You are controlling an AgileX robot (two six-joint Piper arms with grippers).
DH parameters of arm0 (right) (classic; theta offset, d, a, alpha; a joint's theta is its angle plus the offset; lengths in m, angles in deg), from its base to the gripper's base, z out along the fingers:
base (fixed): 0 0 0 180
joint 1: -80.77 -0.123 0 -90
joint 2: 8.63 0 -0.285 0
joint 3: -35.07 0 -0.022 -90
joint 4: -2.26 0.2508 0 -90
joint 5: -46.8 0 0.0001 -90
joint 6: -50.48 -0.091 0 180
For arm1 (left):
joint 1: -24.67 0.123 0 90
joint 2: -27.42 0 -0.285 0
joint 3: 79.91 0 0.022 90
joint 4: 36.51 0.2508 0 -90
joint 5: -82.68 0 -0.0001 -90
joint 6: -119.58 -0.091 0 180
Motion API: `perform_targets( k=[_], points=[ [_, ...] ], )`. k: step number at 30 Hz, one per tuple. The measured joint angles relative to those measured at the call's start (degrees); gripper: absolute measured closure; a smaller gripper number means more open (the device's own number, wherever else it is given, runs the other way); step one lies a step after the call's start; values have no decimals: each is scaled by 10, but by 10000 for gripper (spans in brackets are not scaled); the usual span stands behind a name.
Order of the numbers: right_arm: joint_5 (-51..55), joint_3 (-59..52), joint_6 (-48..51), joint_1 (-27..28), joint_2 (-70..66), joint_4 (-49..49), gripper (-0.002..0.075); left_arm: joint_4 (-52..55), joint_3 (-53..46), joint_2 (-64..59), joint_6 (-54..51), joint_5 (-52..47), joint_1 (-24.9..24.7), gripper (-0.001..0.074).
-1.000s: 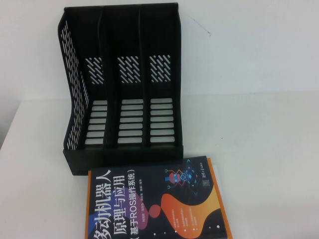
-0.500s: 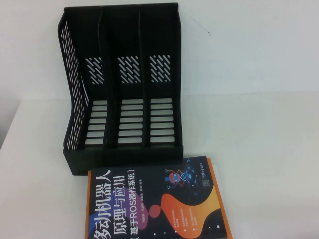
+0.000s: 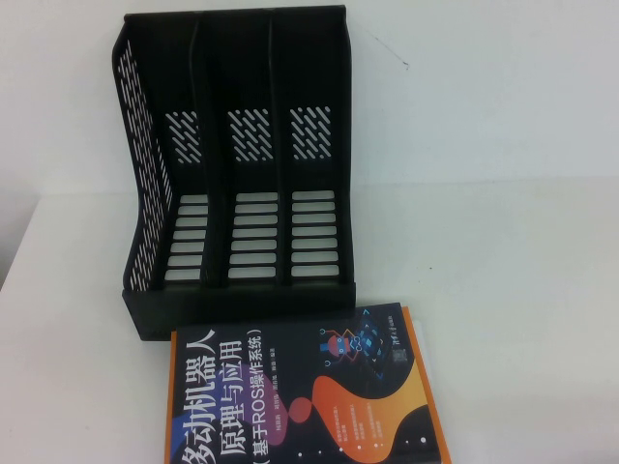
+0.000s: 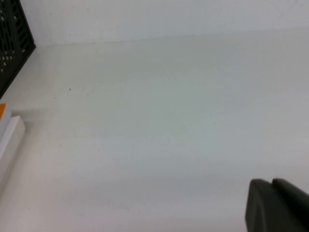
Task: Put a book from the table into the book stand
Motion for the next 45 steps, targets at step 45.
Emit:
perform_targets(
  k=[45],
  points=[
    [-116,142,161,0,-22,276,729,-100,123,-272,-81,-252,-79,739]
  ],
)
